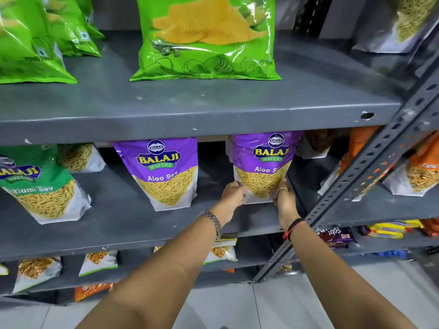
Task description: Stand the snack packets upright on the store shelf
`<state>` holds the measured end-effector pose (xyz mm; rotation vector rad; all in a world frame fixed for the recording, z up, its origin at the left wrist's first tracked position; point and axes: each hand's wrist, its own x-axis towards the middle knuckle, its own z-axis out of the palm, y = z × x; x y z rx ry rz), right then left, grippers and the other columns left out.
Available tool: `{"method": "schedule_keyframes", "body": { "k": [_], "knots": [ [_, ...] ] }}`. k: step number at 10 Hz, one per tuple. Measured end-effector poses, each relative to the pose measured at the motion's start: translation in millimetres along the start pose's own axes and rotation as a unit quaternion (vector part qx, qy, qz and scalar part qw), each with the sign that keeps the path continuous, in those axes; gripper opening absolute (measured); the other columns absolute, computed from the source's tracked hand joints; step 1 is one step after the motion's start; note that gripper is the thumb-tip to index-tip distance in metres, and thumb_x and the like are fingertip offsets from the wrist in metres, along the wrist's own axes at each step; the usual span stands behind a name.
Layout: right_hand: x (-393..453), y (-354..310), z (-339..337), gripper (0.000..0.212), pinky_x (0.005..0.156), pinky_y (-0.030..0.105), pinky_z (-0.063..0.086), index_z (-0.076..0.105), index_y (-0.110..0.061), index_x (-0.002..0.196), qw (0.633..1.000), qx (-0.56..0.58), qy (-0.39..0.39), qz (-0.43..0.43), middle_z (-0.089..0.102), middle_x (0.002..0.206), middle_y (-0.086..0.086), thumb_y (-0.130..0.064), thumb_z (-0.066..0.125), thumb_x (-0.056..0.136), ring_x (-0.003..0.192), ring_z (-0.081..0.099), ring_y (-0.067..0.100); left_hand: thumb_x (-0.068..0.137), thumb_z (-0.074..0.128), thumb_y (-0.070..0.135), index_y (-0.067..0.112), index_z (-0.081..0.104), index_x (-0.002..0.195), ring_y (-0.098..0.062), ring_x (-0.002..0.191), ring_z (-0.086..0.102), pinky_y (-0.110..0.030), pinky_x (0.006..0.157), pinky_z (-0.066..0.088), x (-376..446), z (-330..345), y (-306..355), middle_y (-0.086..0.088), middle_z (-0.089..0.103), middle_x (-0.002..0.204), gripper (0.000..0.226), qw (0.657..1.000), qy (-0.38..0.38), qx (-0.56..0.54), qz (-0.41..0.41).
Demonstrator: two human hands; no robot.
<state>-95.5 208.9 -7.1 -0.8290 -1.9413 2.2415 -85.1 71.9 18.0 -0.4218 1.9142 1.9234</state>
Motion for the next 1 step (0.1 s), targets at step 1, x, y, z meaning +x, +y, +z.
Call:
{"method": "schedule_keyframes", "body": {
  "k": [1],
  "knots": [
    [0.8,-2.8,0.1,0.024,0.086,0.029,0.043,0.057,-0.020,0.094,1.000,-0.002,-0.002,0.006,0.058,0.093,0.002,-0.035,0.038,0.095,0.088,0.054,0.017,0.089,0.043,0.014,0.015,0.056,0.093,-0.020,0.083,0.053,-0.024,0.071,0.045,1.5,2.8,-1.6,-0.010,0.055,0.092,0.014,1.000,0.000,-0.002,0.006]
  ]
}}
